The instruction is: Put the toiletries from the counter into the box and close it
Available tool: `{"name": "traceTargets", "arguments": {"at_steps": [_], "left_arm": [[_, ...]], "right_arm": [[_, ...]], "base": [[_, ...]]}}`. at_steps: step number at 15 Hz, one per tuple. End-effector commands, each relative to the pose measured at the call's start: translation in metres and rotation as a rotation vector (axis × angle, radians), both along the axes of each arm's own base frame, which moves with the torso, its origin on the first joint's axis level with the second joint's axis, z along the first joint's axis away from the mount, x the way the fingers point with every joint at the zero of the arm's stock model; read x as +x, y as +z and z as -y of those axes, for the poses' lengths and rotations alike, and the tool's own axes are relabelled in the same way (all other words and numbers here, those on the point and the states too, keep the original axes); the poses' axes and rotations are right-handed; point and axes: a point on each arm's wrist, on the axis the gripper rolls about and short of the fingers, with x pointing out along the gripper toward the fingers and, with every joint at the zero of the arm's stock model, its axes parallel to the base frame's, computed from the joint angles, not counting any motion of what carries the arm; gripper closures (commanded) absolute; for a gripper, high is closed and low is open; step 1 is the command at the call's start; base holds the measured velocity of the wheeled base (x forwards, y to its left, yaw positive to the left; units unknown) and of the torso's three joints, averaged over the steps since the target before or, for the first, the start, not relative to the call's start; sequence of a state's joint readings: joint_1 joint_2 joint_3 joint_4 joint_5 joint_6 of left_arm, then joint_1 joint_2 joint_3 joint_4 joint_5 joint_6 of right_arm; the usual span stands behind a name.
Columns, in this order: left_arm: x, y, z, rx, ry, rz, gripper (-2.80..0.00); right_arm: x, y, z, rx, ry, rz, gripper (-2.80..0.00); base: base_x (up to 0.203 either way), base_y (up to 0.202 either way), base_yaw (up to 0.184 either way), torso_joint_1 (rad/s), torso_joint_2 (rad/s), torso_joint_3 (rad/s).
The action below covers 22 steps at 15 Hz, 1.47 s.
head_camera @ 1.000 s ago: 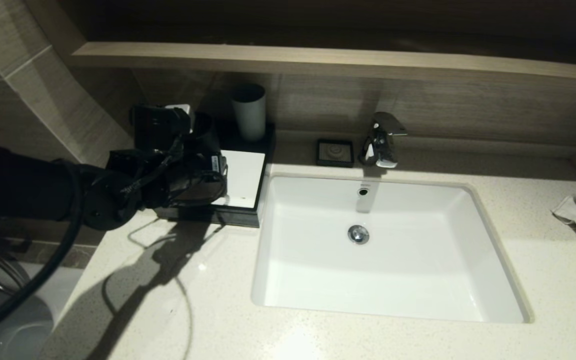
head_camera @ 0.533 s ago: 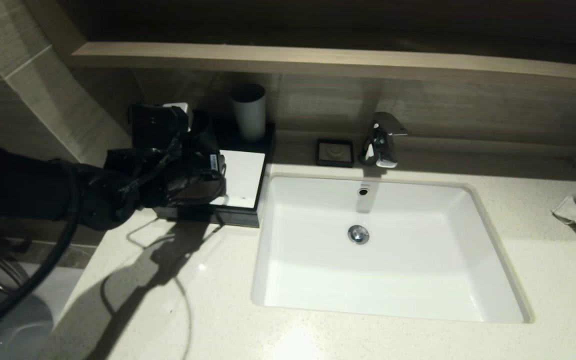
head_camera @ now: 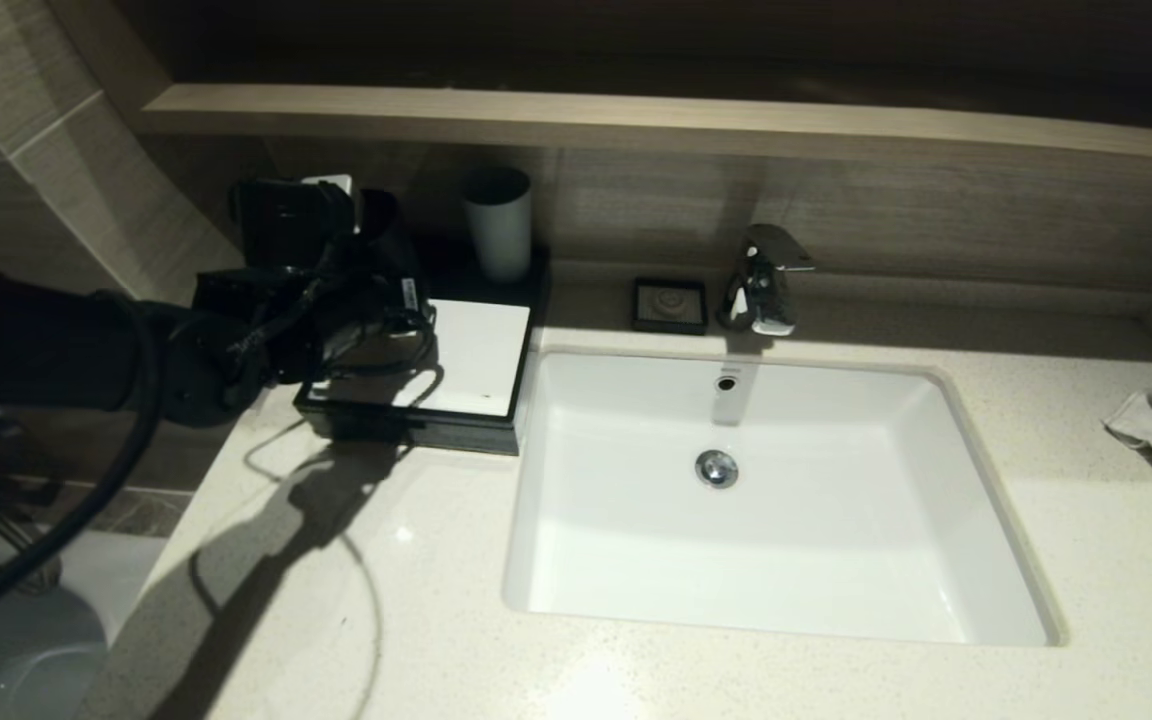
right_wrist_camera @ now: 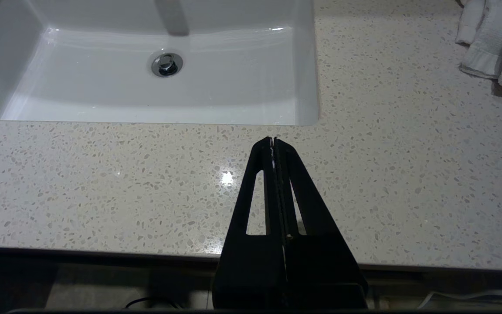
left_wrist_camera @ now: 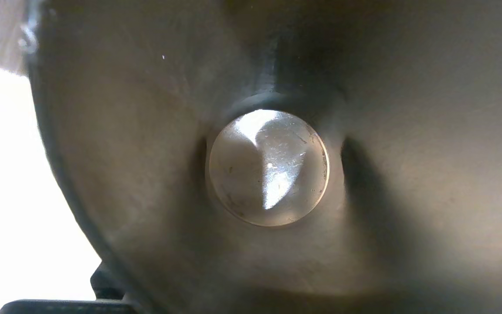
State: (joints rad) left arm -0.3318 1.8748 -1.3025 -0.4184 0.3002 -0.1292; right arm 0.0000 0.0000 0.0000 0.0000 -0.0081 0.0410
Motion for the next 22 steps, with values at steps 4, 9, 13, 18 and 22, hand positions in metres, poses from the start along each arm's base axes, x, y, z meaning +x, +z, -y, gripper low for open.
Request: {"name": "traceTargets", "arguments": {"at_steps": [4,9,13,18,22], "left_arm": [[0.018,0.005,-0.001,0.015,0.016,0.020,0.00],[0.034,0.008,0.005,0.029,0.011,0.038,0.00],[0.047,0.003,0.009,0.028,0.013,0.042,0.00],[0.060,0.008,0.013,0.023,0.013,0.057,0.00],[0.064,0.007,0.014,0.025,0.015,0.054,0.00]], "right_arm": [[0.000,0.000,0.000,0.000,-0.001,0.000,0.00],[0.000,0.000,0.000,0.000,-0.001,0.000,0.00],[0.000,0.000,0.000,0.000,-0.001,0.000,0.00],[0.000,0.000,0.000,0.000,-0.001,0.000,0.00],[0.000,0.000,0.000,0.000,-0.001,0.000,0.00]], "base": [[0.000,0.000,0.000,0.000,0.00,0.000],[0.000,0.000,0.000,0.000,0.00,0.000],[0.000,0.000,0.000,0.000,0.00,0.000],[0.000,0.000,0.000,0.000,0.00,0.000],[0.000,0.000,0.000,0.000,0.00,0.000]]}}
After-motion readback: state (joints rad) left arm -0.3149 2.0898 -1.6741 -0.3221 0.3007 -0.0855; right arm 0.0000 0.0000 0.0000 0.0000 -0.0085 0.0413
